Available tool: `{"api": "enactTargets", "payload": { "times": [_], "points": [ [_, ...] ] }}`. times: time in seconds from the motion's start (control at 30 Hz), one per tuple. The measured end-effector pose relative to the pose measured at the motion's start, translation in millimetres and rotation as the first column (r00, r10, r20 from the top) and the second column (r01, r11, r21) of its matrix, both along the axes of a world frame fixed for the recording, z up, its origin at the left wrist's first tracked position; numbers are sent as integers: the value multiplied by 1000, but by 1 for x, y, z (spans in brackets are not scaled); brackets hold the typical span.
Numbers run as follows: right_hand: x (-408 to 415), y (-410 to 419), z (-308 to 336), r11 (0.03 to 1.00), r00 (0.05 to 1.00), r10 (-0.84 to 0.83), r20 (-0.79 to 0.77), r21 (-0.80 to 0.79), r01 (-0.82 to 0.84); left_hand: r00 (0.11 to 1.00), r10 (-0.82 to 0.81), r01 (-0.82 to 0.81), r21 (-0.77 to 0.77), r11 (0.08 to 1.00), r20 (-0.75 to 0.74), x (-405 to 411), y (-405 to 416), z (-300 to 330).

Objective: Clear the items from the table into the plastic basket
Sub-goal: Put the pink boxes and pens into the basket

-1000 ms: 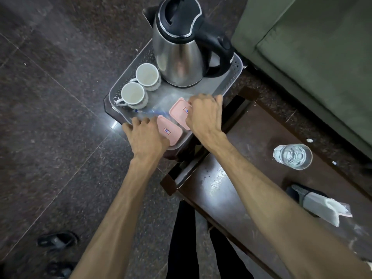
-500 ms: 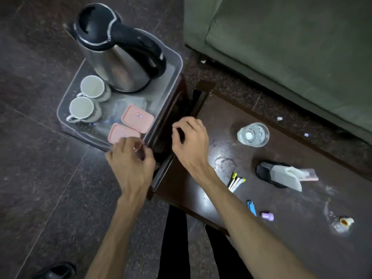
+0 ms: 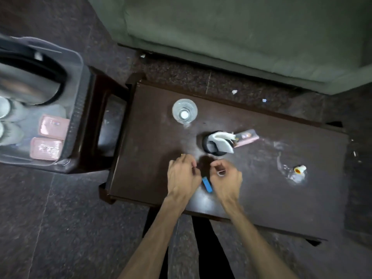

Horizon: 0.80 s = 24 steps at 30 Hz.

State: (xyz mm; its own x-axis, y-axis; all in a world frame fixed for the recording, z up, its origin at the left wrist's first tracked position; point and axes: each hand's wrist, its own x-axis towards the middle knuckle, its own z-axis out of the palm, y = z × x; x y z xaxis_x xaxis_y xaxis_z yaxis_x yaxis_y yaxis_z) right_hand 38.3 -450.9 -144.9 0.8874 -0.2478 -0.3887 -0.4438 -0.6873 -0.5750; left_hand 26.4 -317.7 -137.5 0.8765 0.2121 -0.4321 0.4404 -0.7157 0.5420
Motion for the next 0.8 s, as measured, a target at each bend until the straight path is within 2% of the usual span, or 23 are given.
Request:
{"api": "enactTargets", "payload": {
  "times": [0.1, 0.17, 0.27, 0.4, 0.5, 0.57, 0.67, 0.73, 0.8],
  "points": [
    [4, -52, 1, 989, 989, -150, -12, -16, 150, 993, -88, 89, 5, 996, -75, 3, -45, -14],
    [16, -77, 3, 985, 989, -127, 72, -105, 134, 990, -95, 96, 4, 995, -108, 3, -67, -23],
    [51, -108, 0, 950, 974, 164, 158, -291, -112, 990, -78, 82, 25, 996, -118, 3, -91, -33],
    [107, -128, -15, 805, 875, 479, -62, -366, -467, 991, 63, -57, 56, 997, -122, -10, -102, -45],
    [123, -126, -31, 682, 772, 598, -217, -369, -632, 962, 236, -221, 113, 969, -135, -29, -98, -50],
    [120, -127, -36, 710, 802, 551, -232, -376, -596, 925, 369, -355, 141, 924, -93, -38, -91, -49],
    [104, -135, -36, 882, 941, 311, -132, -329, -338, 916, 400, -390, 241, 889, 8, -41, -71, -53],
    [87, -142, -31, 944, 985, 155, -82, -282, -172, 931, 362, -339, 273, 900, -36, -33, -57, -58],
    [66, -142, -27, 970, 994, 66, -86, -226, -84, 927, 347, -309, 235, 922, -142, -19, -43, -64]
  ]
}}
